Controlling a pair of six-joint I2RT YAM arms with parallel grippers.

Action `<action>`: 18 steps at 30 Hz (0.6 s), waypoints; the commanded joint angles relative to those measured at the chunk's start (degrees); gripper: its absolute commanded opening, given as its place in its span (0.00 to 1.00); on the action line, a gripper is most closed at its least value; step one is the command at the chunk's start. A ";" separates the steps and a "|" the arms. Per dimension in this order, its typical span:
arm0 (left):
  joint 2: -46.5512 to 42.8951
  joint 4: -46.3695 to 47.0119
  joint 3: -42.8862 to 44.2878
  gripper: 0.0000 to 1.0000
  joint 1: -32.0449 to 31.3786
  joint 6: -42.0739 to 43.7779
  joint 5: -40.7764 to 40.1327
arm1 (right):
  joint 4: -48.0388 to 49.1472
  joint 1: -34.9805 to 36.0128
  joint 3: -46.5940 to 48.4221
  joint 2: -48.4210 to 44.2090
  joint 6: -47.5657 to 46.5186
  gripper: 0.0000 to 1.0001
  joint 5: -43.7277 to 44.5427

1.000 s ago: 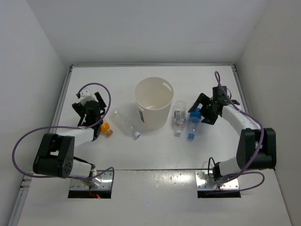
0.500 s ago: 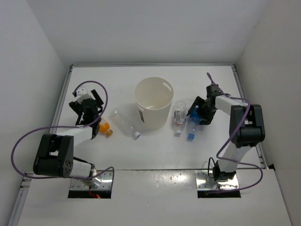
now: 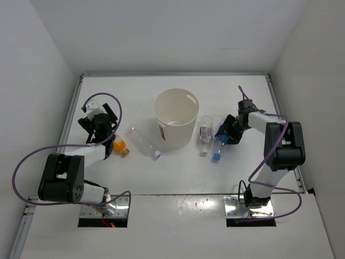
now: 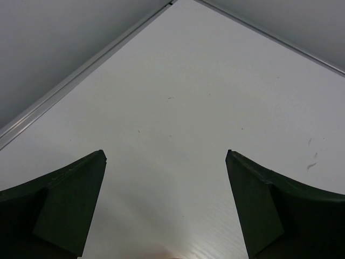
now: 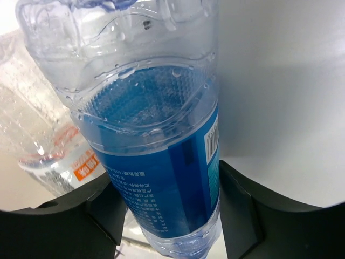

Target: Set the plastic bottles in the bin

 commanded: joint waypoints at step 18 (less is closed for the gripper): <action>0.25 0.79 2.66 1.00 0.69 -0.52 2.55 | -8.94 -1.46 9.65 -25.68 -2.73 0.05 9.21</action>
